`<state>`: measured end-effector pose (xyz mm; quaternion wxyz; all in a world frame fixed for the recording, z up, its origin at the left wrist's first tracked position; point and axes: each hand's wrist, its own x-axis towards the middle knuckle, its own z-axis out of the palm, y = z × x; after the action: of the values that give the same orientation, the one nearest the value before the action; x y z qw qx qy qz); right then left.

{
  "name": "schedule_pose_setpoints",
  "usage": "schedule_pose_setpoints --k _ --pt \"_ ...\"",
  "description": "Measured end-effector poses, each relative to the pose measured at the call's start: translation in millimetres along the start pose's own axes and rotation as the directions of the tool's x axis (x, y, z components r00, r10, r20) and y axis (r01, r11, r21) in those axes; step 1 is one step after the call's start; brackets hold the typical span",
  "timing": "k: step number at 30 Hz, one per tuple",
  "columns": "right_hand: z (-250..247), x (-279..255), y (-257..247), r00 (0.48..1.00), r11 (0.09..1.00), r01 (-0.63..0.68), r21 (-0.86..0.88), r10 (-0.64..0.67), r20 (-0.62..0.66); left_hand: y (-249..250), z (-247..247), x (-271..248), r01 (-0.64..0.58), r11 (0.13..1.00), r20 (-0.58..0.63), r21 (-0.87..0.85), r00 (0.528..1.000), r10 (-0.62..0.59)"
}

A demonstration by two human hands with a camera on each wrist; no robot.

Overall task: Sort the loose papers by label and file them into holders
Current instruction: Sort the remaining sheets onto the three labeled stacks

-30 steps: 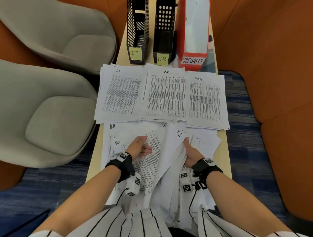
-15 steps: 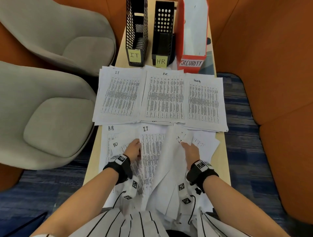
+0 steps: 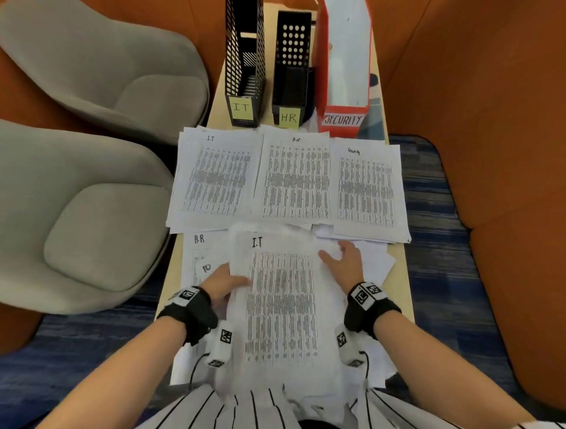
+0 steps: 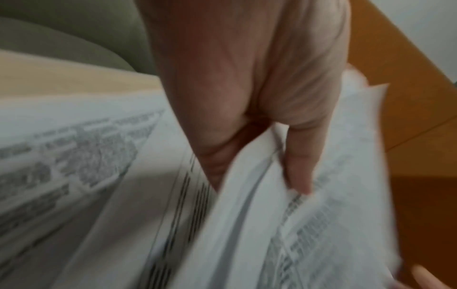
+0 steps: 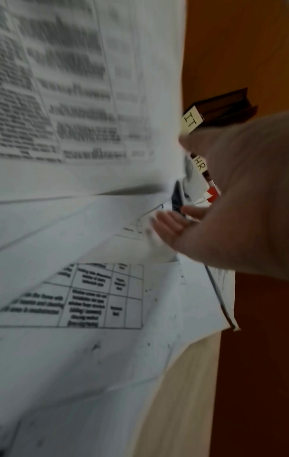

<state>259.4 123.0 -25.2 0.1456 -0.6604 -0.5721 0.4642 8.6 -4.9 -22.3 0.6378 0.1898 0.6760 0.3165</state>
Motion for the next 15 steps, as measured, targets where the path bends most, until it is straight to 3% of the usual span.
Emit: schedule_pose_setpoints --k 2,4,7,9,11,13,15 --pt "-7.6 4.6 4.1 0.99 0.993 -0.029 0.113 0.013 0.142 2.4 -18.7 -6.5 -0.014 1.0 0.108 -0.009 0.994 0.014" --pt "-10.8 2.8 0.1 0.944 0.972 0.014 0.233 -0.09 0.319 8.6 -28.4 -10.9 -0.018 0.991 0.137 -0.13 0.99 0.036" --pt "-9.0 -4.4 -12.9 0.865 0.924 -0.027 0.381 -0.17 0.473 17.8 -33.3 -9.8 -0.092 0.918 0.006 -0.385 0.995 0.103" --pt "-3.1 -10.9 -30.8 0.785 0.87 -0.165 0.465 -0.17 0.596 28.5 -21.8 -8.1 -0.177 0.916 -0.088 -0.36 0.984 0.156" --pt "9.6 -18.9 -53.0 0.738 0.872 -0.165 0.461 -0.201 0.644 40.9 4.0 -6.6 -0.251 0.95 -0.105 -0.188 0.966 0.234" --pt "19.4 -19.8 -72.4 0.787 0.878 -0.114 0.466 -0.207 0.582 48.5 24.5 -2.1 -0.288 0.951 -0.152 -0.115 0.951 0.27" --pt "13.7 -12.8 -82.3 0.878 0.841 -0.111 0.529 -0.167 0.449 50.4 23.4 1.4 -0.293 0.943 -0.276 -0.156 0.93 0.243"
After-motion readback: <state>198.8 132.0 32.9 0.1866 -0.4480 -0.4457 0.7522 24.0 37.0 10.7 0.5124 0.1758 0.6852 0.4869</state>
